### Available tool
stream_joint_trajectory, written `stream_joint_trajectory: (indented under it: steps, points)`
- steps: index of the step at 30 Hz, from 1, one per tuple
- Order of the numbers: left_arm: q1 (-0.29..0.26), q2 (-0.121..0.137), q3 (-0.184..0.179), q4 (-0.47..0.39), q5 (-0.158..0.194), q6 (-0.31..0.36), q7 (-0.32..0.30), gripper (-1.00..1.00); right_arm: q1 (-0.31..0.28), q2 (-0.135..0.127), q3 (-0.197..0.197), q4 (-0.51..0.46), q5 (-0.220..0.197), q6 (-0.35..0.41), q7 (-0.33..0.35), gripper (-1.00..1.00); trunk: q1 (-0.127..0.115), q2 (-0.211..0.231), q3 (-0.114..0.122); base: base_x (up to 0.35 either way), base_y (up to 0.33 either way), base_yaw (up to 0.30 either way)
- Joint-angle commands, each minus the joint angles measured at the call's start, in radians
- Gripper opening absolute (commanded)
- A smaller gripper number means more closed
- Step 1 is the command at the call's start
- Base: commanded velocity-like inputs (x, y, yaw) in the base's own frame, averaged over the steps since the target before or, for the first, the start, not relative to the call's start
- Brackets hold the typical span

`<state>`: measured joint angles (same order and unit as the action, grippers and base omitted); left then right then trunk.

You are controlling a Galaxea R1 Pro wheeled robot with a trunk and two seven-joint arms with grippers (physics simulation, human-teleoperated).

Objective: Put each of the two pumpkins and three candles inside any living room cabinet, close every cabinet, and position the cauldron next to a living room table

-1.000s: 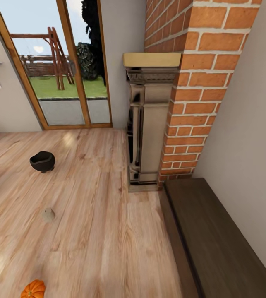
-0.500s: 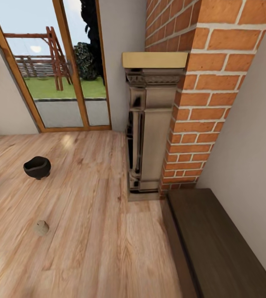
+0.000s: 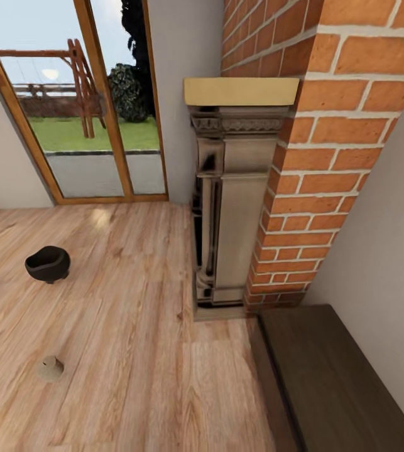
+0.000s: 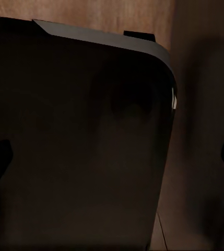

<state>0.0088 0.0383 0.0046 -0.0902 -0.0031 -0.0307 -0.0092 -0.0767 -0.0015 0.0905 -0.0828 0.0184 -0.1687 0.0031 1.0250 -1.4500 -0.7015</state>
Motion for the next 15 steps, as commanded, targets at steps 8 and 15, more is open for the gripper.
stream_joint_trajectory:
  steps: [8, 15]
  points:
    - [0.000, 0.000, 0.000, 0.001, 0.000, 0.000, 0.000, 1.00, 0.000, 0.001, 0.000, 0.000, 0.000, 0.000, 0.000, 1.00, 0.000, 0.000, 0.000, 0.326, 0.128, 0.000]
    - [-0.001, 0.000, 0.000, 0.001, 0.000, 0.000, 0.000, 1.00, 0.000, 0.002, -0.001, 0.000, 0.001, 0.000, 0.000, 1.00, 0.000, 0.000, 0.000, 0.315, 0.162, 0.000]
